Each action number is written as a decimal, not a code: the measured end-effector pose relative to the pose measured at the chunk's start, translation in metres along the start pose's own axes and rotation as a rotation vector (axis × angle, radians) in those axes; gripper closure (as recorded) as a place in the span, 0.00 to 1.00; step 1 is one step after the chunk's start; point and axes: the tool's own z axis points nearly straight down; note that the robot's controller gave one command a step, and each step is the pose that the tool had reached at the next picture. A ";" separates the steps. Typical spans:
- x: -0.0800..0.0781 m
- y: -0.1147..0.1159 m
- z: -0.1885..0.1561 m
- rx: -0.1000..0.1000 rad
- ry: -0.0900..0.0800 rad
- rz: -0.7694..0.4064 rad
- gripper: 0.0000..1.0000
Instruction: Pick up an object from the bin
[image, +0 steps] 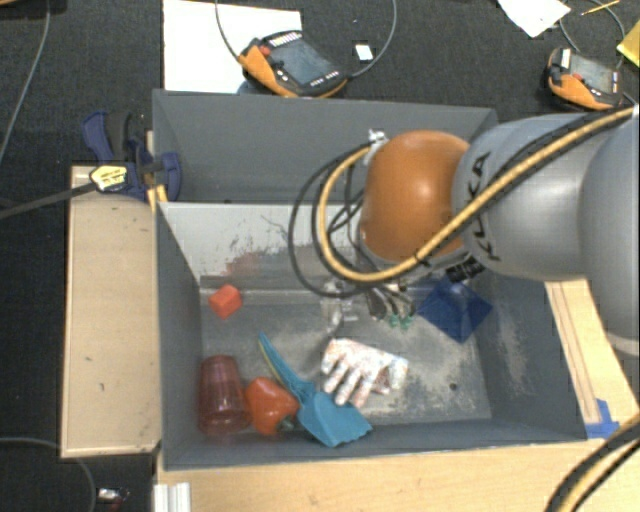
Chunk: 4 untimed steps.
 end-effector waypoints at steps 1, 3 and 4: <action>0.000 0.000 0.000 0.000 0.000 0.000 1.00; -0.019 -0.010 -0.041 0.000 -0.017 -0.293 1.00; 0.000 -0.018 0.054 0.004 -0.020 -0.630 1.00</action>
Offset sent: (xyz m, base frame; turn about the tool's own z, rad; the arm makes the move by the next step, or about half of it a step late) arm 0.0282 -0.0056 0.0653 -0.3599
